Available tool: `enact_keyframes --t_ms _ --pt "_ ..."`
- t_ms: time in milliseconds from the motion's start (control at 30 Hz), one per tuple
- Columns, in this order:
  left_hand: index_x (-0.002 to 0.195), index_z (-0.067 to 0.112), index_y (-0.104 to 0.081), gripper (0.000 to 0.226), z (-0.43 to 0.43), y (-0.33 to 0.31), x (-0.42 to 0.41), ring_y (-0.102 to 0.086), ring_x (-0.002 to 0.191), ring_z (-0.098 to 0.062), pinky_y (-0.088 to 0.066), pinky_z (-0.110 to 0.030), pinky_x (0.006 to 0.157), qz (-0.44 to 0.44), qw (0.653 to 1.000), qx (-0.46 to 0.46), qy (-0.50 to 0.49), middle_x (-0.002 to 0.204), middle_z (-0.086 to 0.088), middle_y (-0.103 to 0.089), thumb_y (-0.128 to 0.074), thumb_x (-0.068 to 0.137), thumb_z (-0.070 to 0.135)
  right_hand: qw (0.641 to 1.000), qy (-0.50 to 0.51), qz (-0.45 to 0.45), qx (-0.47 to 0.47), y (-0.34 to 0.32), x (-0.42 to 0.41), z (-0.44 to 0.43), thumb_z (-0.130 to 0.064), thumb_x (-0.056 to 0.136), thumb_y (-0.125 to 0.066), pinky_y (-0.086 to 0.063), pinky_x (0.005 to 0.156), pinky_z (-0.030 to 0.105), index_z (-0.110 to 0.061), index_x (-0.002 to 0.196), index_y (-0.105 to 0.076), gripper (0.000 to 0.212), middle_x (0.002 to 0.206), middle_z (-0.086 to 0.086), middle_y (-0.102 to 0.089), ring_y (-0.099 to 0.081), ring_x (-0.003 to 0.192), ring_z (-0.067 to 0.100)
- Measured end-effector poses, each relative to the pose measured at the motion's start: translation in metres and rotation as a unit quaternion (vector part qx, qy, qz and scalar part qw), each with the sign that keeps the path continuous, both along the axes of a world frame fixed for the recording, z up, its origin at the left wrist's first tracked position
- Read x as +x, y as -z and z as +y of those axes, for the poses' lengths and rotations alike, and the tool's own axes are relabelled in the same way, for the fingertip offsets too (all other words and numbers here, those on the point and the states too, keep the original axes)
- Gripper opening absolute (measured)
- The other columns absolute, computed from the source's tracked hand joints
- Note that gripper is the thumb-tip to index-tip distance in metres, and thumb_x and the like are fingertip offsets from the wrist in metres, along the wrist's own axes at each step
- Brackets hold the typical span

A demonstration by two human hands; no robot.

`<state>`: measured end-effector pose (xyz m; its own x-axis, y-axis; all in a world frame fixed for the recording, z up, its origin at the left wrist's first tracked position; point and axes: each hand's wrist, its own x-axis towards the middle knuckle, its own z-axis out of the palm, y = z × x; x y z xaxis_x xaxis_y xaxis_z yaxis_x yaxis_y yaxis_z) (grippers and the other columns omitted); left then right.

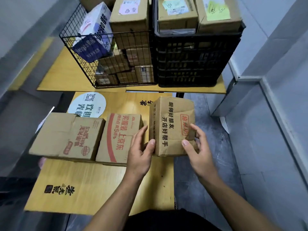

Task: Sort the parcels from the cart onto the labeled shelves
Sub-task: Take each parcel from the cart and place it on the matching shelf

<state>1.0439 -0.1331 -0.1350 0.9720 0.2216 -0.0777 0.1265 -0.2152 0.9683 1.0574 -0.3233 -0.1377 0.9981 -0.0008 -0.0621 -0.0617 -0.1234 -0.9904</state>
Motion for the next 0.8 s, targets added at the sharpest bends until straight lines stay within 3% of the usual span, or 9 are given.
enact_keyframes --t_ms 167,267,367,467,567,667,800 --pt "0.139 0.044 -0.039 0.06 -0.01 -0.002 -0.007 -0.047 0.13 0.002 -0.045 -0.032 0.106 0.039 0.991 -0.12 0.033 0.142 0.016 -0.049 -0.063 0.084 0.043 0.999 -0.033 -0.003 -0.001 -0.001 0.002 -0.017 -0.044 0.089 -0.06 -0.048 0.107 0.045 -0.052 0.137 -0.046 0.051 0.14 -0.01 -0.055 -0.055 0.127 0.01" --pt "0.142 0.039 -0.042 0.071 -0.013 -0.006 -0.014 -0.052 0.126 -0.002 -0.049 -0.041 0.103 0.023 0.994 -0.102 0.022 0.14 0.011 -0.053 -0.066 0.078 0.054 0.998 -0.05 -0.009 -0.039 -0.002 0.003 -0.021 -0.046 0.092 -0.055 -0.044 0.11 0.048 -0.058 0.133 -0.048 0.044 0.142 -0.01 -0.051 -0.051 0.131 0.009" --pt "0.14 0.043 -0.045 0.068 -0.012 -0.008 -0.017 -0.051 0.129 -0.009 -0.048 -0.046 0.104 -0.01 0.997 -0.077 0.007 0.141 0.01 -0.052 -0.07 0.077 0.052 0.997 -0.066 0.0 -0.044 -0.006 0.0 -0.017 -0.041 0.094 -0.054 -0.044 0.111 0.047 -0.063 0.13 -0.048 0.042 0.143 -0.015 -0.048 -0.051 0.131 0.005" --pt "0.136 0.05 -0.046 0.063 -0.011 -0.016 -0.02 -0.05 0.128 -0.008 -0.05 -0.042 0.102 -0.047 0.998 -0.03 0.012 0.139 0.011 -0.049 -0.07 0.077 0.049 0.997 -0.065 0.022 -0.047 -0.011 -0.003 -0.014 -0.058 0.091 -0.057 -0.044 0.111 0.044 -0.068 0.129 -0.043 0.042 0.142 -0.024 -0.043 -0.048 0.13 -0.002" --pt "0.133 0.047 -0.049 0.056 -0.013 -0.026 -0.02 -0.049 0.124 -0.003 -0.054 -0.029 0.093 -0.084 0.996 0.006 0.021 0.134 0.007 -0.044 -0.069 0.081 0.039 0.995 -0.082 0.037 -0.044 -0.017 -0.003 -0.011 -0.086 0.074 -0.054 -0.044 0.111 0.044 -0.067 0.131 -0.041 0.062 0.143 -0.022 -0.047 -0.047 0.131 -0.002" --pt "0.133 0.042 -0.053 0.051 -0.017 -0.032 -0.02 -0.051 0.124 -0.008 -0.058 -0.034 0.085 -0.108 0.993 0.002 0.038 0.133 0.006 -0.045 -0.066 0.084 0.037 0.994 -0.094 0.051 0.034 -0.021 -0.006 -0.006 -0.074 0.074 -0.065 -0.049 0.105 0.047 -0.042 0.14 -0.046 0.075 0.13 -0.015 -0.064 -0.059 0.123 0.007" --pt "0.131 0.037 -0.054 0.041 -0.019 -0.033 -0.02 -0.056 0.123 -0.014 -0.053 -0.028 0.092 -0.12 0.992 -0.041 0.005 0.128 0.005 -0.058 -0.059 0.091 0.025 0.991 -0.047 0.056 0.113 -0.022 -0.006 -0.01 -0.06 0.072 -0.07 -0.051 0.102 0.047 -0.042 0.134 -0.049 0.067 0.127 -0.014 -0.066 -0.062 0.121 0.011"
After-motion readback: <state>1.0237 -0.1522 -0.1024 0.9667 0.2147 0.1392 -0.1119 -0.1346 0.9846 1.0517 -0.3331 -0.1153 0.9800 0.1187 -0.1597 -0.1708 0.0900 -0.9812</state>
